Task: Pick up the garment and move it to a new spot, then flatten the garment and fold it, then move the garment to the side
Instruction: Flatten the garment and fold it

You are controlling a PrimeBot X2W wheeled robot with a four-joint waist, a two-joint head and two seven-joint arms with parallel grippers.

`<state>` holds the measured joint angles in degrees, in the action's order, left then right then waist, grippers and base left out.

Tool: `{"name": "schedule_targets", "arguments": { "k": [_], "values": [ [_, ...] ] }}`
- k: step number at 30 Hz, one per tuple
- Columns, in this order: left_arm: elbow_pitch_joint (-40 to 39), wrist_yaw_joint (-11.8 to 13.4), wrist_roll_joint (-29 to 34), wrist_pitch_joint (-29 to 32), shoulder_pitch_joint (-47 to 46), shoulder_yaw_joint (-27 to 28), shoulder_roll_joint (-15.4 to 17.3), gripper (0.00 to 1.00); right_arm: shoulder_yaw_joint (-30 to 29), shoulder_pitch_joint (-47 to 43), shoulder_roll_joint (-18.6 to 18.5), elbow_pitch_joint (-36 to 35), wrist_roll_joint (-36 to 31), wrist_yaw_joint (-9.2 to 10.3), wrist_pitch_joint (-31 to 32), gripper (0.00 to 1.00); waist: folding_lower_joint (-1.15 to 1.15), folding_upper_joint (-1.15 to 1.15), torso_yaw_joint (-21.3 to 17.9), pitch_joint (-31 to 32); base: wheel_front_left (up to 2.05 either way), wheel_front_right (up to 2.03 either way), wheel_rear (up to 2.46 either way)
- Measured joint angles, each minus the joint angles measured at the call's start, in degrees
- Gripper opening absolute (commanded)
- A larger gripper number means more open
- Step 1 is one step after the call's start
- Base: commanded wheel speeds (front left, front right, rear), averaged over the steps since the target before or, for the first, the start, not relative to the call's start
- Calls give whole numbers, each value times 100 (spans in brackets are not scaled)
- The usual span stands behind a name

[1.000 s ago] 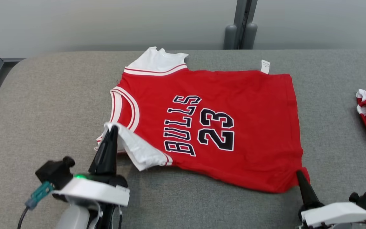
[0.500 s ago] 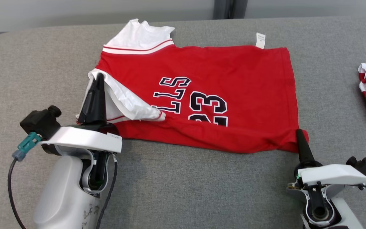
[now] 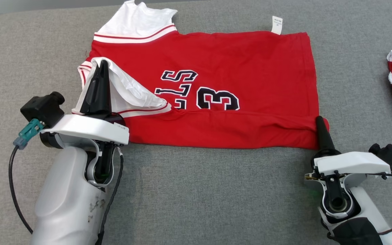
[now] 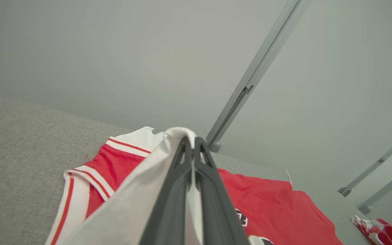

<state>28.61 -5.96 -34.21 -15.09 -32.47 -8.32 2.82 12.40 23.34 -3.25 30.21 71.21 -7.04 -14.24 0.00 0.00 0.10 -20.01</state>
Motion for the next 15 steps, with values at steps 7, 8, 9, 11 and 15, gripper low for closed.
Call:
{"name": "schedule_targets", "arguments": {
  "k": [7, 8, 9, 11, 15],
  "values": [
    [425, 83, 76, 1, -237, -9, 0, 100, 108, 105, -49, -93, 198, 8, -45, 100, 0, 0, -43, -58, 0, 0, 0],
    [444, 83, 107, 0, -254, -29, 0, 100, 134, 105, -48, -123, 247, 8, -45, 100, 0, 0, -45, -59, 0, 0, 0],
    [452, 81, 142, 0, -269, -52, -1, 100, 156, 109, -26, -145, 270, 8, -46, 100, 0, 0, -45, -57, 0, 0, 0],
    [438, 80, 142, 0, -269, -80, -1, 100, 162, 134, -25, -187, 367, 8, -49, 100, 0, 0, -40, -49, 0, 0, 0],
    [231, 70, 111, 0, -94, -132, -2, 100, 181, 163, 0, -259, 438, 5, -70, 100, 0, 0, -18, -16, 0, 0, 0]
  ]
}}
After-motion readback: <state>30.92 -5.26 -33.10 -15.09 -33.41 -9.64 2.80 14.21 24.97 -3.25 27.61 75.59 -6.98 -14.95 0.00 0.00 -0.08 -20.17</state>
